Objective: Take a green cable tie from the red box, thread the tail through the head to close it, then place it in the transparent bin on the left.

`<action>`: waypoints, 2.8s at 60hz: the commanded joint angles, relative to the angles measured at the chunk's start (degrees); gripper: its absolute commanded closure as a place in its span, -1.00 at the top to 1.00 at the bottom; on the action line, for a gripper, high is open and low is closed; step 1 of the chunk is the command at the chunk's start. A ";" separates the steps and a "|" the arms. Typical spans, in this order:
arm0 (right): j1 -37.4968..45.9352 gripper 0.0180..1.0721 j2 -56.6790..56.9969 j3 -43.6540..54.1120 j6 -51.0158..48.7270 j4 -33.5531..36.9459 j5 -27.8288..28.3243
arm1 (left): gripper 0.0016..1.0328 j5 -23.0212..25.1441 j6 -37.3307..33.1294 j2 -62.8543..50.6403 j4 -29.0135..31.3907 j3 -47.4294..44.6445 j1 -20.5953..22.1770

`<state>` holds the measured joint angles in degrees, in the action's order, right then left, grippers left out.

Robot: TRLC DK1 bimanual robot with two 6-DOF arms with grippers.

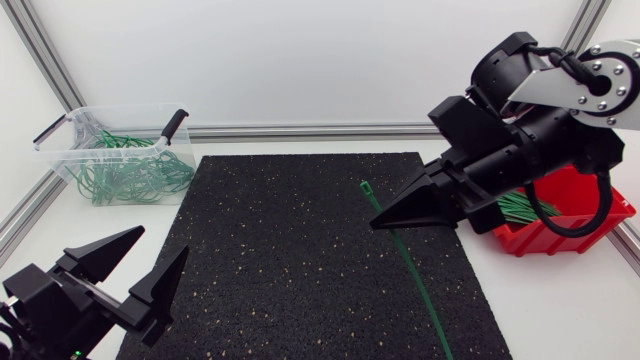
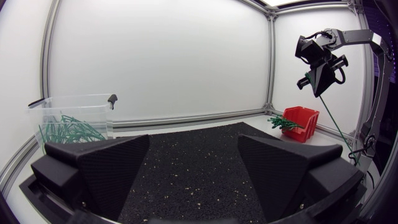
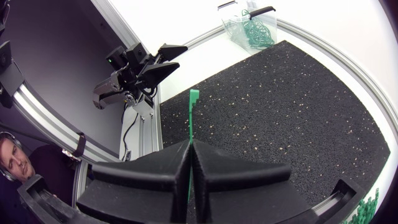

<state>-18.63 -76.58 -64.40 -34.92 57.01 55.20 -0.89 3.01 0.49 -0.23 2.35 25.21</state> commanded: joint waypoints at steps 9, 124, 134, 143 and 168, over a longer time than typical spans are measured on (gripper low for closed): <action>-2.81 -0.89 -4.46 -1.52 1.25 -0.76 2.10 | 0.92 0.18 0.95 -0.23 5.85 2.57 0.10; -8.61 -0.89 -5.60 11.14 28.94 -44.88 0.87 | 0.90 65.84 -8.89 -72.56 15.79 50.38 -10.97; -9.05 -0.89 -3.93 11.84 30.70 -47.08 0.87 | 0.90 67.15 -8.89 -75.73 13.50 52.14 -7.46; -9.14 -0.89 -2.53 12.11 32.89 -48.75 0.87 | 0.89 67.15 -8.45 -78.98 12.62 54.34 -4.91; -8.44 -0.89 -1.47 15.27 38.70 -54.73 0.96 | 0.60 67.07 5.70 -81.18 0.93 55.48 -2.18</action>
<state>-27.27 -78.74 -50.76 2.09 3.16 56.12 65.58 4.89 -79.44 2.17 56.38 22.59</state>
